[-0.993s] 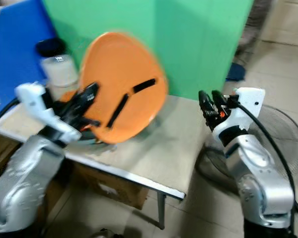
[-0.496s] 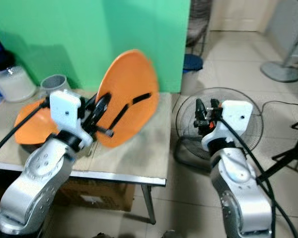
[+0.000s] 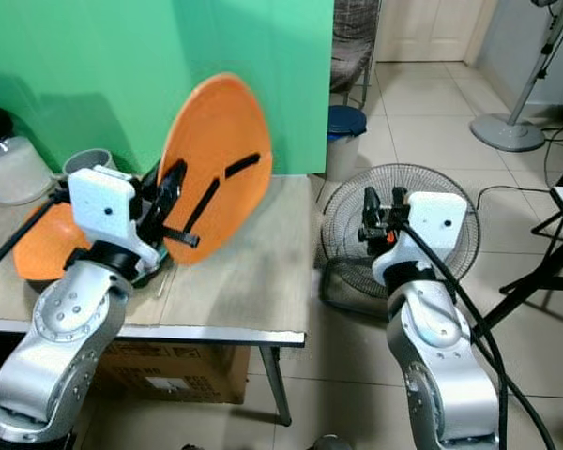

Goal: Setting the table

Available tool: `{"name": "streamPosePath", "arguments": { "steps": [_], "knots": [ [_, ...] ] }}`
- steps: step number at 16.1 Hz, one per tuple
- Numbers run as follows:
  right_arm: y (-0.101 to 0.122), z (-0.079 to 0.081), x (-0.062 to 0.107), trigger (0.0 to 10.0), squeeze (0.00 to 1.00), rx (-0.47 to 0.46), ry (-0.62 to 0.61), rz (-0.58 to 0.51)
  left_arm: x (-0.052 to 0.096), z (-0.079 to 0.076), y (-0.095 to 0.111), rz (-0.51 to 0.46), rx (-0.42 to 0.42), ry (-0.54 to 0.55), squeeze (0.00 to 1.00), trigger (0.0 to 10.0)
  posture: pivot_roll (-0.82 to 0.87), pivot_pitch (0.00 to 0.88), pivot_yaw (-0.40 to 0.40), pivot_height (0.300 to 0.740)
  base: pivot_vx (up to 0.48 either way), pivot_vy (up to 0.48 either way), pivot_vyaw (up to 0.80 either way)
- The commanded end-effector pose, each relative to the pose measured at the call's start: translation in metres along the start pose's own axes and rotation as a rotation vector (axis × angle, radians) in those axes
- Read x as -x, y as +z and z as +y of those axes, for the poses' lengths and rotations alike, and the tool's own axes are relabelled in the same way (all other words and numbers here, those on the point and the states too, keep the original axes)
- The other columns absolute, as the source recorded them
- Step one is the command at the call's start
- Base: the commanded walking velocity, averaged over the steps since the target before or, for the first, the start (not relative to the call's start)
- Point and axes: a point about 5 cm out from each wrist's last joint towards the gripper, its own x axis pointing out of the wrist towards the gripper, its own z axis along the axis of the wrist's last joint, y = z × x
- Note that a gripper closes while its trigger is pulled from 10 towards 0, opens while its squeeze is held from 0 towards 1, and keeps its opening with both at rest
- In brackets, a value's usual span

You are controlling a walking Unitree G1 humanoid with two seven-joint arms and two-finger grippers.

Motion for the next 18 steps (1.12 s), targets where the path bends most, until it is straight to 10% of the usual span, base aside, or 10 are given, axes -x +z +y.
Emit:
{"name": "streamPosePath", "arguments": {
  "steps": [1, 18],
  "knots": [
    [0.003, 0.0, -0.001, 10.0, 0.0, -0.006, -0.001, -0.021, 0.0, 0.002, 0.013, -0.07, 0.001, 0.001, 0.0, 10.0, -0.11, 0.0, 0.107, 0.74, 0.0, 0.0, -0.8],
    [0.009, 0.01, -0.001, 10.0, 0.0, 0.038, 0.094, -0.069, 0.024, 0.03, 0.005, -0.016, -0.126, 0.136, 0.0, 10.0, -0.12, 0.0, 0.1, 0.74, 0.0, 0.0, -0.8]
  ]
}}
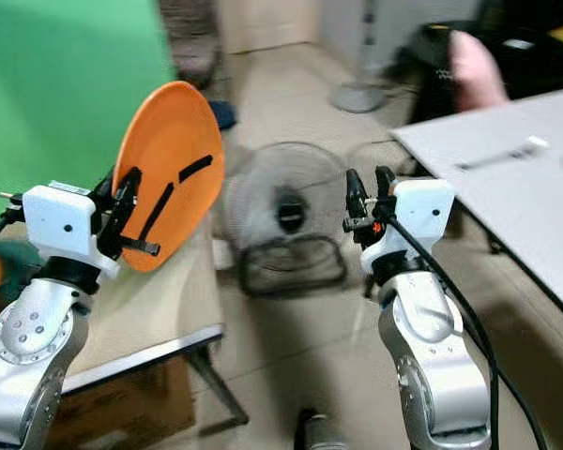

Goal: Setting the table

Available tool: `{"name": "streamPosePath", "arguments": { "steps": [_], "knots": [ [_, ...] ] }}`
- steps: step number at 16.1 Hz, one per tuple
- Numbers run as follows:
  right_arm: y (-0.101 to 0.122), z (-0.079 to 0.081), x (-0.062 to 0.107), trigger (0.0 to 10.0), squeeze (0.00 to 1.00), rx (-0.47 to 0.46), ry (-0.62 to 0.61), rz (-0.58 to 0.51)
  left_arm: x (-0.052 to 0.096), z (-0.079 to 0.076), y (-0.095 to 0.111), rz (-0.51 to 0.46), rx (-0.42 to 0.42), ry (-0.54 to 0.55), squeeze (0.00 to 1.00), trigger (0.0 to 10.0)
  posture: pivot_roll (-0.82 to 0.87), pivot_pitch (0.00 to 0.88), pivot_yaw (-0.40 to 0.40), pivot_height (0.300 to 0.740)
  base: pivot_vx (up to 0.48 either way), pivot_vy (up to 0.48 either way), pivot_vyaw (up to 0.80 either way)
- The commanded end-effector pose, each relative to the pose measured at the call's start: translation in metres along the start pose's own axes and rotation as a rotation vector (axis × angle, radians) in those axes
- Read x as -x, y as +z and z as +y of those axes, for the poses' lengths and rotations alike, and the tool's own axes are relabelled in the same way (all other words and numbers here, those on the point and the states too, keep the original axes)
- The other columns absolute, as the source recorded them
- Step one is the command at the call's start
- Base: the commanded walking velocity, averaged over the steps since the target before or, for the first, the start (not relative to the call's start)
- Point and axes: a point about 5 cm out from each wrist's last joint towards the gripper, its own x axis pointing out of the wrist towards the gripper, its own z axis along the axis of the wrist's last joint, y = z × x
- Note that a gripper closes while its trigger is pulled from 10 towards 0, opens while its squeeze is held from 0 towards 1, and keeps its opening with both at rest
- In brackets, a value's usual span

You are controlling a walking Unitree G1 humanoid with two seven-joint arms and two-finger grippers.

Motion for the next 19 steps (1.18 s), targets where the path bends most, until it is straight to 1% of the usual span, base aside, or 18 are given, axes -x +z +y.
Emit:
{"name": "streamPosePath", "arguments": {
  "steps": [1, 3, 5, 6, 7, 10, 13, 15, 19],
  "knots": [
    [-0.001, -0.003, 0.002, 10.0, 0.0, 0.022, -0.011, 0.015, 0.002, 0.001, 0.009, -0.036, 0.012, 0.014, 0.0, 10.0, -0.12, 0.0, 0.094, 0.74, 0.0, 0.0, -0.8],
    [-0.001, -0.004, 0.002, 10.0, 0.0, 0.027, -0.006, 0.024, 0.002, 0.001, 0.006, -0.018, 0.025, 0.027, 0.0, 10.0, -0.12, 0.0, 0.086, 0.74, 0.0, 0.0, -0.8],
    [-0.002, -0.001, 0.001, 10.0, 0.0, 0.035, 0.012, 0.033, 0.002, 0.005, 0.005, -0.014, 0.028, 0.076, 0.0, 10.0, -0.12, 0.0, 0.074, 0.74, 0.0, 0.0, -0.8],
    [-0.002, 0.001, 0.0, 10.0, 0.0, 0.038, 0.022, 0.037, 0.001, 0.009, 0.006, -0.022, 0.027, 0.12, 0.0, 10.0, -0.12, 0.0, 0.069, 0.74, 0.0, 0.0, -0.8],
    [-0.002, 0.002, -0.001, 10.0, 0.0, 0.04, 0.03, 0.041, 0.002, 0.012, 0.006, -0.022, 0.022, 0.134, 0.0, 10.0, -0.11, 0.0, 0.062, 0.74, 0.0, 0.0, -0.8],
    [-0.003, 0.007, -0.004, 10.0, 0.0, 0.043, 0.062, 0.055, 0.007, 0.012, 0.005, -0.005, 0.049, 0.1, 0.0, 10.0, -0.11, 0.0, 0.05, 0.74, 0.0, 0.0, -0.8],
    [-0.003, 0.012, -0.006, 10.0, 0.0, 0.036, 0.104, 0.055, 0.01, 0.013, 0.005, 0.002, 0.065, 0.102, 0.0, 10.0, -0.11, 0.0, 0.04, 0.74, 0.435, 0.0, -0.8],
    [0.001, 0.018, -0.007, 10.0, 0.0, 0.042, 0.156, 0.027, 0.01, 0.014, 0.005, 0.005, 0.068, 0.116, 0.0, 10.0, -0.1, 0.0, 0.036, 0.74, 0.48, 0.0, 0.0],
    [0.004, 0.02, -0.008, 10.0, 0.0, 0.029, 0.159, 0.003, 0.011, 0.014, 0.005, 0.016, 0.068, 0.107, 0.0, 10.0, -0.1, 0.0, 0.039, 0.74, 0.48, 0.0, 0.0]
  ]
}}
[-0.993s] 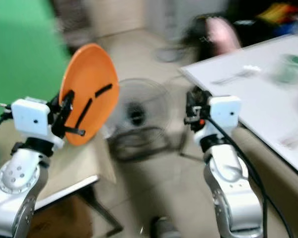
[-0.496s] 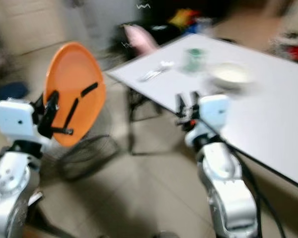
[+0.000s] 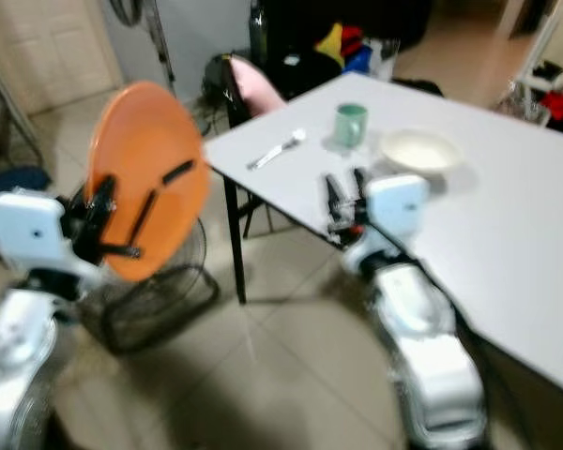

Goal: Setting the table

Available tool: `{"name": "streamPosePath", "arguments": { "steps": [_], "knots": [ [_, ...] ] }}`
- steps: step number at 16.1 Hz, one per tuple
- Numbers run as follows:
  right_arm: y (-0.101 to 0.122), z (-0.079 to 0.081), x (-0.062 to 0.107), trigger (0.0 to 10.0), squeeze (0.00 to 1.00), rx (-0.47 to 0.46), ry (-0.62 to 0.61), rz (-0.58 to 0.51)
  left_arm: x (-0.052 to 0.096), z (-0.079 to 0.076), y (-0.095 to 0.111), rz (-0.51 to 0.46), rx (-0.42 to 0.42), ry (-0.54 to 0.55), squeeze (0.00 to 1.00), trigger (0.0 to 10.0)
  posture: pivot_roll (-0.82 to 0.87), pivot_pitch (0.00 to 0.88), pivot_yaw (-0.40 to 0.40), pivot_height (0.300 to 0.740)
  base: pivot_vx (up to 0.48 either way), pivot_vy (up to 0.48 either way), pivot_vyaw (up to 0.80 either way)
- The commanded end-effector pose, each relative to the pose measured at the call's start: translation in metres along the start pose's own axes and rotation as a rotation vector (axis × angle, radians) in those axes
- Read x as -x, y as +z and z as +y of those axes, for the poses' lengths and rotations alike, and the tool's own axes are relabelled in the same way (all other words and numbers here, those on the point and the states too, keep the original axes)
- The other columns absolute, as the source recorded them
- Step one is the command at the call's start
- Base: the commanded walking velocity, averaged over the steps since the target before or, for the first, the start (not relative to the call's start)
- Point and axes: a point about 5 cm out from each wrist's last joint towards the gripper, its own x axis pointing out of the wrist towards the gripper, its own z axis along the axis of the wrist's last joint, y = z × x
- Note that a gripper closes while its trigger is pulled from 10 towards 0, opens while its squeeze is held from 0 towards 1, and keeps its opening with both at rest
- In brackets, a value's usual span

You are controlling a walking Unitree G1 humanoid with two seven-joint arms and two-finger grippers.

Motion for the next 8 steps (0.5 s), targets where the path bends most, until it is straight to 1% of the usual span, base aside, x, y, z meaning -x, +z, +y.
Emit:
{"name": "streamPosePath", "arguments": {
  "steps": [1, 3, 4, 8],
  "knots": [
    [0.0007, -0.0079, 0.0009, 10.0, 0.0, 0.014, -0.033, -0.005, -0.0039, -0.0037, 0.0069, -0.032, 0.006, -0.021, 0.0, 10.0, -0.1, 0.0, 0.04, 0.74, 0.48, 0.0, 0.0],
    [0.0007, -0.0083, -0.0001, 10.0, 0.0, 0.003, -0.039, -0.002, -0.0063, -0.0036, 0.0075, -0.035, 0.005, -0.023, 0.0, 10.0, -0.1, 0.0, 0.04, 0.74, 0.48, 0.0, 0.0],
    [0.0009, -0.0085, -0.0007, 10.0, 0.0, -0.009, -0.047, -0.002, -0.0077, -0.0035, 0.008, -0.038, 0.003, -0.026, 0.0, 10.0, -0.1, 0.0, 0.041, 0.74, 0.48, 0.0, -0.51],
    [0.0048, -0.0103, 0.0015, 10.0, 0.0, -0.035, -0.078, -0.017, -0.0126, -0.0031, 0.0132, -0.058, 0.015, -0.051, 0.0, 10.0, -0.1, 0.0, 0.044, 0.74, 0.48, 0.0, -0.8]
  ]
}}
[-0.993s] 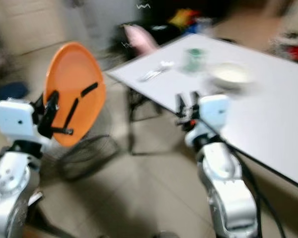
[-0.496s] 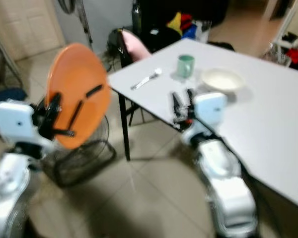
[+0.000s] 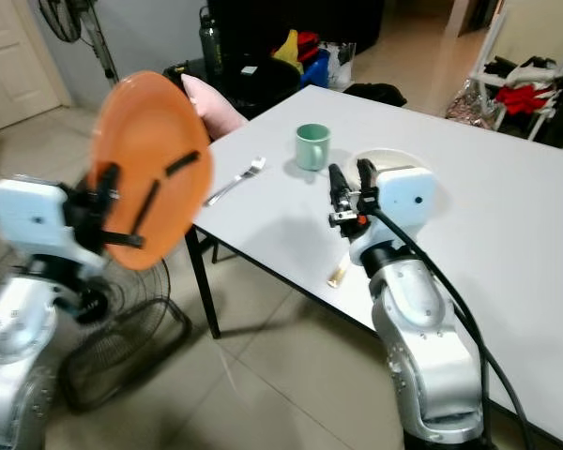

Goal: Setting the table

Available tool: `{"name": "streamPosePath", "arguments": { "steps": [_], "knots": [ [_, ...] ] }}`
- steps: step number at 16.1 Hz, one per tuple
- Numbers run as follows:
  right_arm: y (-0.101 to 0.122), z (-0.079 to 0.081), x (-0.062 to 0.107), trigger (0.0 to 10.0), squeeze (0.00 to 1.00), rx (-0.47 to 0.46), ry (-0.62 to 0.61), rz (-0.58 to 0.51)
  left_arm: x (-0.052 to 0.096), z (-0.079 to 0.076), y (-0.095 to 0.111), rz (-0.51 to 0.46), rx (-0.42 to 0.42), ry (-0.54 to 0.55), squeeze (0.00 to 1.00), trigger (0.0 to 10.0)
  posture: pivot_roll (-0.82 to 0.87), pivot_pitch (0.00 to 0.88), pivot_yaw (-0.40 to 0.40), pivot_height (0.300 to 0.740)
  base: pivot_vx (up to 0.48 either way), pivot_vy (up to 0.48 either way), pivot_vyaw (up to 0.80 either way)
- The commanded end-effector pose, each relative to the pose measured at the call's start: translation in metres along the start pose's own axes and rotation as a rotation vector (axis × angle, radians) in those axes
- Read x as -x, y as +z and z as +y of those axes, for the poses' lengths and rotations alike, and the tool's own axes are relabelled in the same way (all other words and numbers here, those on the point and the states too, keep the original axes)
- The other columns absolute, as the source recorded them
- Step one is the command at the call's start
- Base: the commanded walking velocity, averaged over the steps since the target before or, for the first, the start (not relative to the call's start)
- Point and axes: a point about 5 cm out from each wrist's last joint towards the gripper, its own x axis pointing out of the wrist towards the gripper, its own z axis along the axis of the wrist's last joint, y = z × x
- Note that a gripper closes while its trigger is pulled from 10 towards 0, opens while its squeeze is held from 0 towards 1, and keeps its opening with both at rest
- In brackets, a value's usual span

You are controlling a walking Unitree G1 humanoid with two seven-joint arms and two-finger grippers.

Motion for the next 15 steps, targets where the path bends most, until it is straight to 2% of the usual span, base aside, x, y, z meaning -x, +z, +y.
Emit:
{"name": "streamPosePath", "arguments": {
  "steps": [1, 7, 8, 10, 12, 15],
  "knots": [
    [0.004, -0.007, 0.002, 10.0, 0.0, 0.014, -0.026, -0.005, -0.004, -0.007, 0.006, -0.03, 0.021, -0.039, 0.0, 10.0, -0.1, 0.0, 0.048, 0.74, 0.472, 0.0, -0.8],
    [0.005, -0.003, 0.005, 10.0, 0.0, 0.009, -0.031, -0.008, -0.01, -0.012, 0.005, -0.033, 0.045, -0.061, 0.0, 10.0, -0.12, 0.0, 0.059, 0.74, 0.446, 0.0, -0.8],
    [0.006, -0.003, 0.006, 10.0, 0.0, 0.017, -0.036, -0.01, -0.012, -0.013, 0.005, -0.043, 0.049, -0.056, 0.0, 10.0, -0.12, 0.0, 0.061, 0.74, 0.0, 0.0, -0.79],
    [0.006, -0.004, 0.007, 10.0, 0.0, 0.039, -0.04, -0.01, -0.012, -0.014, 0.006, -0.048, 0.052, -0.063, 0.0, 10.0, -0.12, 0.0, 0.067, 0.74, 0.0, 0.0, 0.0],
    [0.004, -0.003, 0.008, 10.0, 0.0, 0.013, -0.04, 0.0, -0.013, -0.016, 0.003, -0.028, 0.061, -0.081, 0.0, 10.0, -0.12, 0.0, 0.068, 0.74, 0.0, 0.0, 0.0],
    [0.005, -0.002, 0.009, 10.0, 0.0, -0.01, -0.039, 0.0, -0.014, -0.015, 0.004, -0.029, 0.06, -0.083, 0.0, 10.0, -0.12, 0.0, 0.073, 0.74, 0.0, 0.412, -0.33]
  ]
}}
